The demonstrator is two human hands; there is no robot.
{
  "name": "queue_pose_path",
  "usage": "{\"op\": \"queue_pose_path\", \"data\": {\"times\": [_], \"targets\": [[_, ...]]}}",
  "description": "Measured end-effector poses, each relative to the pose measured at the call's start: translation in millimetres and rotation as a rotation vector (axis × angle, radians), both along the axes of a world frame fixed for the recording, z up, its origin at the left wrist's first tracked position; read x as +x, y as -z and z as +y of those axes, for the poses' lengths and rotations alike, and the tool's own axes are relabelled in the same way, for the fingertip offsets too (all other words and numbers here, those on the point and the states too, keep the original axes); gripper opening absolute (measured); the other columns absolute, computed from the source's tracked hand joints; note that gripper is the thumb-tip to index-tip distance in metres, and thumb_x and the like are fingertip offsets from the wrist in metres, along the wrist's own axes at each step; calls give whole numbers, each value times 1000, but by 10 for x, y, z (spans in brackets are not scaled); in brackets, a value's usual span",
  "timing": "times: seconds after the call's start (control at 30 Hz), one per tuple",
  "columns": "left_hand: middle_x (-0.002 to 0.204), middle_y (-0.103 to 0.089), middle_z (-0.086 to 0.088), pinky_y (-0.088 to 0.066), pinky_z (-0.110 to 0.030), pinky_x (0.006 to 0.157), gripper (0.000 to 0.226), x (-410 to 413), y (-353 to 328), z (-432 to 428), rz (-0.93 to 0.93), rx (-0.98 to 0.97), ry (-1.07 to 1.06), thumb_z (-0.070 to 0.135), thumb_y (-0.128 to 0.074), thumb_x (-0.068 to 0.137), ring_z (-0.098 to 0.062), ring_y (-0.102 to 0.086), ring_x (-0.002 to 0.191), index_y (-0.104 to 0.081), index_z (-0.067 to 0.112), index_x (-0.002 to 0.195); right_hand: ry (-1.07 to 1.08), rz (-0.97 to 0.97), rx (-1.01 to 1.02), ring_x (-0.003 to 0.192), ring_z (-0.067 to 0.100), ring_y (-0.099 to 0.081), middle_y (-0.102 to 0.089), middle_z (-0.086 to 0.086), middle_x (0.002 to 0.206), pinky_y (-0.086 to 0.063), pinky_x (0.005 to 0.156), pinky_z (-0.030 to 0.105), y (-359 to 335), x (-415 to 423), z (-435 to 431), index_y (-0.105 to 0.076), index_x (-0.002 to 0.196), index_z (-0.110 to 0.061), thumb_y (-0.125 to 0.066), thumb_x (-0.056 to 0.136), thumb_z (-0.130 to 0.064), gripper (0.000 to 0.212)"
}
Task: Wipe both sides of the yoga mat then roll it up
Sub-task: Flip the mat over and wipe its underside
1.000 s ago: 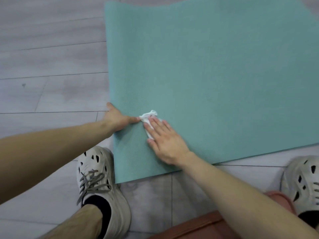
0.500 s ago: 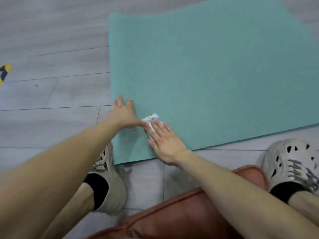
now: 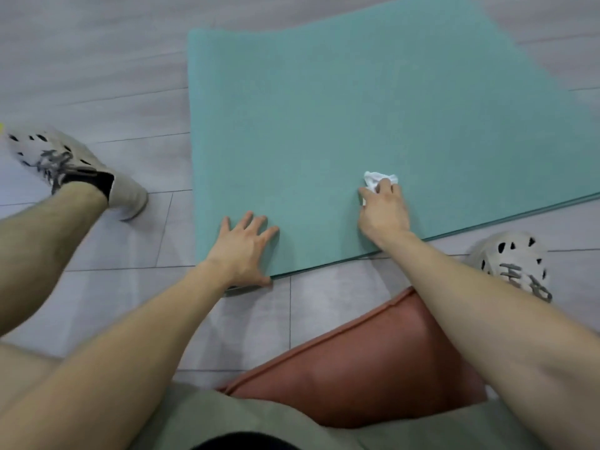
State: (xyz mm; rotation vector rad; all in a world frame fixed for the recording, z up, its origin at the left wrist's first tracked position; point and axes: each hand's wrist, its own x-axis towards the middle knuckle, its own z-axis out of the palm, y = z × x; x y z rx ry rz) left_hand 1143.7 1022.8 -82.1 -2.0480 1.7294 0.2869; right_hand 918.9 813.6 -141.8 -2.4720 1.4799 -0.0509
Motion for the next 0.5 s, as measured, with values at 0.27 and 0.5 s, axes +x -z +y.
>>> {"op": "queue_pose_path", "data": {"times": [0.27,0.5], "targets": [[169,-23,-3,-13,-68,123,120,-2,197,97,62,-66,-50,74,-73,55,-31,-13,160,-28,35,159,-351,-164,213,135,35,-41,-44,10,144,-48,109,50,-135,425,804,-52,149,-17,-53,97,-17,51],[165,-28,-2,-15,-70,122,123,11,226,23,84,-73,-62,72,-81,48,-30,-18,159,-34,31,154,-385,-142,222,132,31,-54,-57,7,141,-45,110,38,-251,67,416,-64,140,-26,-66,92,-26,48]]}}
